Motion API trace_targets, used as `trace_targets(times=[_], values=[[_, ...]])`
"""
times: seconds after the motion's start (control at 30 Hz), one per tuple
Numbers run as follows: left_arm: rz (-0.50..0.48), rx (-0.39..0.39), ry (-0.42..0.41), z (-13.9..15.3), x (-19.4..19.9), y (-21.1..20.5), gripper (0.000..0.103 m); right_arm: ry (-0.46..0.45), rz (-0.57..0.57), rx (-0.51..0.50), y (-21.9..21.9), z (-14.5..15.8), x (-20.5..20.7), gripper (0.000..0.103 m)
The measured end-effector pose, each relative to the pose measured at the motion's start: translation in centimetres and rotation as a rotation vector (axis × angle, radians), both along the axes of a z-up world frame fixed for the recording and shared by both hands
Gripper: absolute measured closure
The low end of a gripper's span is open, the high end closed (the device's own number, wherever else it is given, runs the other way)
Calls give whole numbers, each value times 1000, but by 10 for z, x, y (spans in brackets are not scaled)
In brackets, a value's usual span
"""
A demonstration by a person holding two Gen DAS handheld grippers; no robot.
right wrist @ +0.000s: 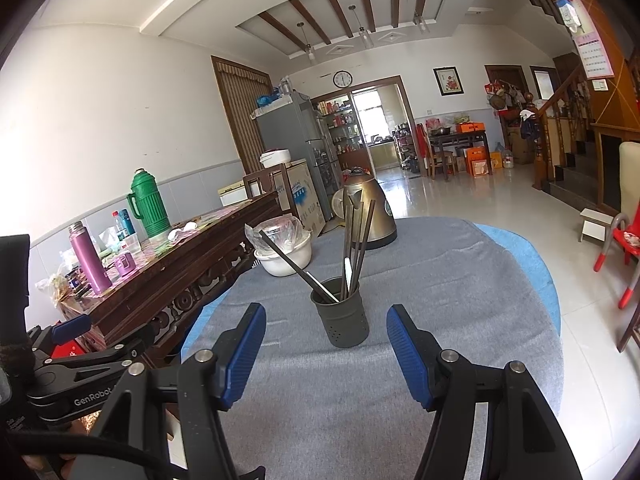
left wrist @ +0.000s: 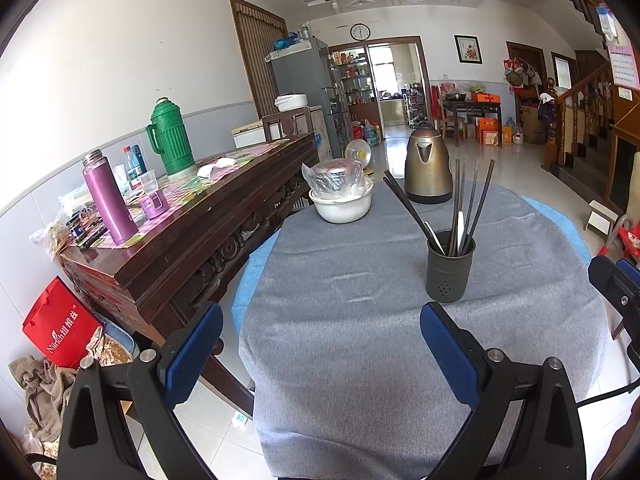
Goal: Organize utensils
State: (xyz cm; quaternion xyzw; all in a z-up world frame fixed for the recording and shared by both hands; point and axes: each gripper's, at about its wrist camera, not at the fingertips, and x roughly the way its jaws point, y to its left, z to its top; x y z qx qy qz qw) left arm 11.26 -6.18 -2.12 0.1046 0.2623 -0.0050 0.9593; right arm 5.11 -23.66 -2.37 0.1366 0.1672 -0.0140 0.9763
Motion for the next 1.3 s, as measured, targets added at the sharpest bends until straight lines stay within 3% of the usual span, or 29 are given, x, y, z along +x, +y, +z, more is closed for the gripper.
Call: trace_targets(times=[0.6, 1.07, 1.3], values=[[0, -3, 17, -11, 0, 2, 4, -1, -3, -3, 1, 0, 0, 37], [-8, -12, 99, -36, 15, -4, 4, 60, -14, -13, 5, -20, 11, 37], [-19, 0, 75, -30, 6, -7, 4, 31, -23, -4, 4, -14, 5, 37]])
